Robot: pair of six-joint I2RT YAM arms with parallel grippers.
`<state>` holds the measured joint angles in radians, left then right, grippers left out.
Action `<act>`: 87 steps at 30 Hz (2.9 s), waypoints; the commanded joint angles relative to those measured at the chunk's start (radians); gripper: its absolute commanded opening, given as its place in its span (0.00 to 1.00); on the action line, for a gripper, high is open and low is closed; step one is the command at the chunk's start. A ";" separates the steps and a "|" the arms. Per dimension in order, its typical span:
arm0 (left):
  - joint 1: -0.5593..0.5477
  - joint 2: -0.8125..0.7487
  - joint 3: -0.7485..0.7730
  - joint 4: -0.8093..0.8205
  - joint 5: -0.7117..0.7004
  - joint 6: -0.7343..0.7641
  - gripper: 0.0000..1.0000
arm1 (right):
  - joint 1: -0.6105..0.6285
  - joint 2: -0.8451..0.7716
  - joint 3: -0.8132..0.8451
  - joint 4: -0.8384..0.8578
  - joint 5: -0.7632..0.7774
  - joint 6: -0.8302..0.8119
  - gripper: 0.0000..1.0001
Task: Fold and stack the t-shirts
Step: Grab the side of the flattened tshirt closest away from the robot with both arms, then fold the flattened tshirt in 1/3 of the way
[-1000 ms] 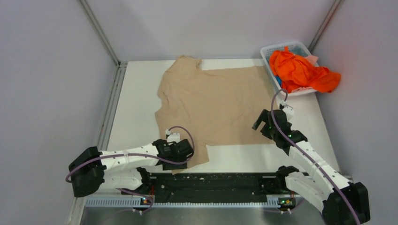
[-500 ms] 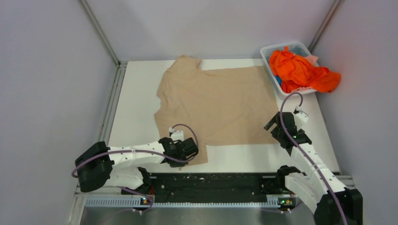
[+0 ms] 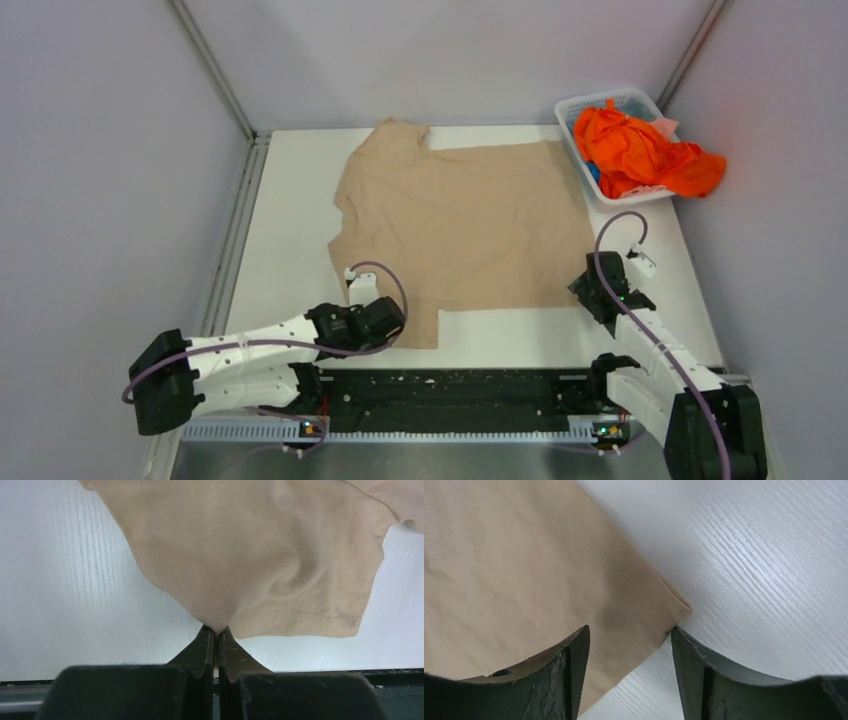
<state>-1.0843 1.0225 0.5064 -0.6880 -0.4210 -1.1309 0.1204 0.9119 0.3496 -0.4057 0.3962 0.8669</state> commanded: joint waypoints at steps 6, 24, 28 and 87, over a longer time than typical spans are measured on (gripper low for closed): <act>0.004 -0.069 -0.031 -0.075 0.033 0.004 0.00 | -0.009 0.035 -0.057 0.137 -0.032 0.021 0.34; -0.062 -0.293 -0.174 -0.040 0.305 -0.174 0.00 | -0.008 -0.353 -0.055 -0.157 -0.191 0.002 0.00; -0.062 -0.262 -0.138 0.068 0.247 -0.105 0.00 | -0.008 -0.308 -0.033 -0.130 -0.209 -0.021 0.00; 0.873 0.846 0.997 0.253 0.367 0.561 0.85 | -0.010 0.700 0.756 0.159 -0.015 -0.259 0.38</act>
<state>-0.2497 1.8210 1.3540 -0.3382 -0.0921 -0.5713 0.1165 1.6112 1.0145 -0.2565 0.3496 0.6582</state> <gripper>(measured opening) 0.402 0.233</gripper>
